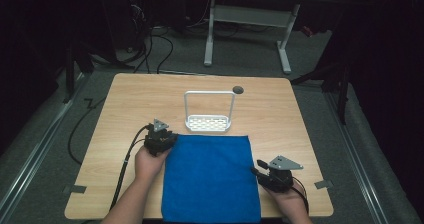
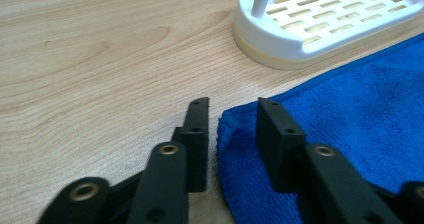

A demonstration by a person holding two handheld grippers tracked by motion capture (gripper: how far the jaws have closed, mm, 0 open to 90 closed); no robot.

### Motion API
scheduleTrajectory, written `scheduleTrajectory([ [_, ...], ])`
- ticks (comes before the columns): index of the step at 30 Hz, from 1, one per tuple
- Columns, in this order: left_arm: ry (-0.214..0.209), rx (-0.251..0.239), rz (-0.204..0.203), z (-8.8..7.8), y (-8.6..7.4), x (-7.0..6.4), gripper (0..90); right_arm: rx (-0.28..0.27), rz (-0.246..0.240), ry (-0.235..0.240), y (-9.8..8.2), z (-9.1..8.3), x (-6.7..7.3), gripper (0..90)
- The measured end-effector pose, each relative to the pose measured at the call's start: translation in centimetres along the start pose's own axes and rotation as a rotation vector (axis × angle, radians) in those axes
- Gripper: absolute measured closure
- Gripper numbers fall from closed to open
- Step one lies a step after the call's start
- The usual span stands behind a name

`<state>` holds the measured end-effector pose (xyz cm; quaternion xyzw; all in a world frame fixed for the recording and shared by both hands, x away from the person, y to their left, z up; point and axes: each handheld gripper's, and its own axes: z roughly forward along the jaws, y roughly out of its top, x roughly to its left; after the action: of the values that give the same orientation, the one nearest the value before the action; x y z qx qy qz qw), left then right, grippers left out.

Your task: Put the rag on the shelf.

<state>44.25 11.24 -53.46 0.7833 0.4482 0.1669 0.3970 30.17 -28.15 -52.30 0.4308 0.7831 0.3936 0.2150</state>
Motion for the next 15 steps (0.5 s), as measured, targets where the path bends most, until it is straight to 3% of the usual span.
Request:
scheduleTrajectory([
  [2, -0.003, 0.011, -0.001, 0.1, 0.0, 0.0, 71.1, -0.011, 0.002, -0.001, 0.1, 0.1, 0.0, 57.5],
  [5, 0.005, 0.015, 0.035, 0.1, 0.0, -0.5, 77.0, -0.025, 0.055, -0.008, 0.7, 0.9, -0.3, 55.9],
  [10, -0.026, 0.017, -0.003, 0.2, 0.0, 0.0, 85.3, -0.022, 0.100, -0.039, 2.3, 2.3, -1.4, 55.6],
  [13, -0.031, 0.016, -0.011, 0.2, 0.0, 0.1, 86.6, 0.004, 0.088, -0.079, 3.5, 4.1, -1.9, 55.2],
  [15, -0.026, 0.017, -0.002, 0.2, 0.1, 0.0, 87.0, 0.046, 0.112, -0.081, 4.3, 5.5, -2.4, 54.4],
])
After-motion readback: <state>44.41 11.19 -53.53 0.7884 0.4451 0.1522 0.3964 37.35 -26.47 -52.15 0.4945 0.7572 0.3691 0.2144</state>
